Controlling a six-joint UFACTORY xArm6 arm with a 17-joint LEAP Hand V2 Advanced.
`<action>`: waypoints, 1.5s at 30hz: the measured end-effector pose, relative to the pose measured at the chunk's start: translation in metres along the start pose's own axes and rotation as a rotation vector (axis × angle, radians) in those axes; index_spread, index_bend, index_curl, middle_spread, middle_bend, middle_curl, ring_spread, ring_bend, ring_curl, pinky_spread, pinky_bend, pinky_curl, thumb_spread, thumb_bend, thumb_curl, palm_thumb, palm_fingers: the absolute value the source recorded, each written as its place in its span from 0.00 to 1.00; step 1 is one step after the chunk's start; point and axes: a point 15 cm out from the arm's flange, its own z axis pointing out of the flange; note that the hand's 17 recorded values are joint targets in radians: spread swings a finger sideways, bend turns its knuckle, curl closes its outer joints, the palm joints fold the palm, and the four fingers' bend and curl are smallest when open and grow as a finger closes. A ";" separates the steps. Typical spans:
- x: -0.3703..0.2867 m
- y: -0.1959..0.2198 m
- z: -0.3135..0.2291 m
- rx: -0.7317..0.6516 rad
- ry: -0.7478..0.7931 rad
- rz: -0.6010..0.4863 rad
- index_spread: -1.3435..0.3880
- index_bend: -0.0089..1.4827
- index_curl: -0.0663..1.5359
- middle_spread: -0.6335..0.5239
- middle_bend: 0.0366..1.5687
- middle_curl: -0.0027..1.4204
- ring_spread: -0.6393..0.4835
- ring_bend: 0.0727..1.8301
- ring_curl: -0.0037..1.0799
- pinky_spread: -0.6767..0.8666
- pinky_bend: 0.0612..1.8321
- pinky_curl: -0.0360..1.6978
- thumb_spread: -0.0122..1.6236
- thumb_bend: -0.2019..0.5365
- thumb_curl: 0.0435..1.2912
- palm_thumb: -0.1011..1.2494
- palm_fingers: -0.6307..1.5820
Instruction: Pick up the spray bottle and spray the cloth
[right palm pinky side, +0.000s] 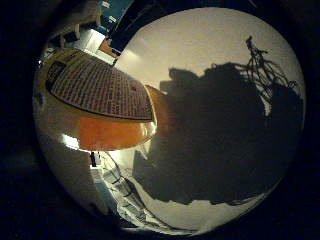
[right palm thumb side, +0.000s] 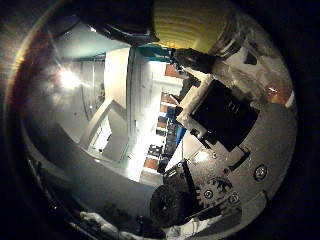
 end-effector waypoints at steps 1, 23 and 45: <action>-0.009 -0.001 -0.001 -0.011 -0.007 -0.019 0.67 0.72 0.46 0.48 0.76 0.44 0.44 0.73 0.51 0.29 0.64 0.38 0.60 0.25 0.36 0.88 0.87; -0.155 0.100 -0.021 -0.597 0.364 -0.569 0.68 0.78 0.44 0.49 0.83 0.41 0.44 0.77 0.51 0.31 0.62 0.50 0.59 0.25 0.49 0.87 0.84; -0.210 0.193 0.042 -1.177 0.997 -0.980 0.68 0.79 0.43 0.48 0.84 0.40 0.44 0.77 0.51 0.29 0.59 0.56 0.59 0.25 0.50 0.86 0.84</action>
